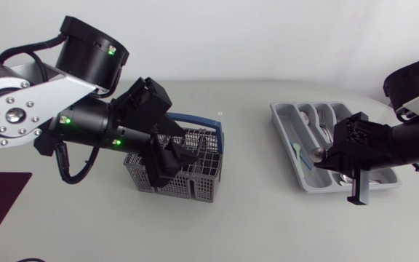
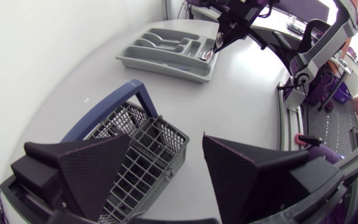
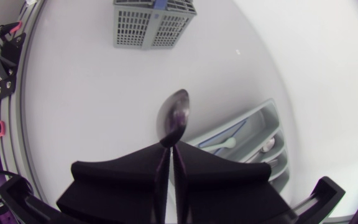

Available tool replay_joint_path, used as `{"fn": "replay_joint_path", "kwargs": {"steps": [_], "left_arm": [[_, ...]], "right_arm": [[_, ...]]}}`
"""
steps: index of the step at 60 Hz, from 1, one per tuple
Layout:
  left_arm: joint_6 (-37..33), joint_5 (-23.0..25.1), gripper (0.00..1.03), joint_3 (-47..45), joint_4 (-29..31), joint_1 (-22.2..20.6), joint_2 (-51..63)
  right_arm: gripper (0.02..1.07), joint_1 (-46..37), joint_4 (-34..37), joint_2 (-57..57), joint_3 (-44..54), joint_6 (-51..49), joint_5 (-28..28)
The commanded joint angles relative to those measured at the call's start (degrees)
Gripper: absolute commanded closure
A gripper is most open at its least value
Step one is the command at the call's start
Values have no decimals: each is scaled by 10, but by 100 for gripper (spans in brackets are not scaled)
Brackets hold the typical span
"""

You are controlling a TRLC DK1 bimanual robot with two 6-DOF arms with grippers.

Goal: Unload the cutlery basket into the drawer organizer.

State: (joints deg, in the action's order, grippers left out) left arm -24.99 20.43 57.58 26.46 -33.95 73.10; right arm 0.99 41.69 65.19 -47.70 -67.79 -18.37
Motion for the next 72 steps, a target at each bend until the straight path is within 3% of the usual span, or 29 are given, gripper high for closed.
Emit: {"fn": "replay_joint_path", "kwargs": {"steps": [1, 22, 38, 57, 72], "left_arm": [[14, -13, 4, -19, 3, -4, -13], [28, -63, 4, -47, 25, 1, -25], [25, -64, 4, -72, 25, 13, -42], [21, -64, 4, -80, 22, 17, -42], [19, -64, 4, -78, 20, 17, -40]], "right_arm": [[101, -20, -7, -4, 21, -14, 13], [101, -113, -79, 4, 66, -83, 68], [101, -192, -179, 75, 82, -141, 105], [101, -213, -327, 140, 124, -179, 178], [101, -228, -381, 194, 119, -188, 213]]}}
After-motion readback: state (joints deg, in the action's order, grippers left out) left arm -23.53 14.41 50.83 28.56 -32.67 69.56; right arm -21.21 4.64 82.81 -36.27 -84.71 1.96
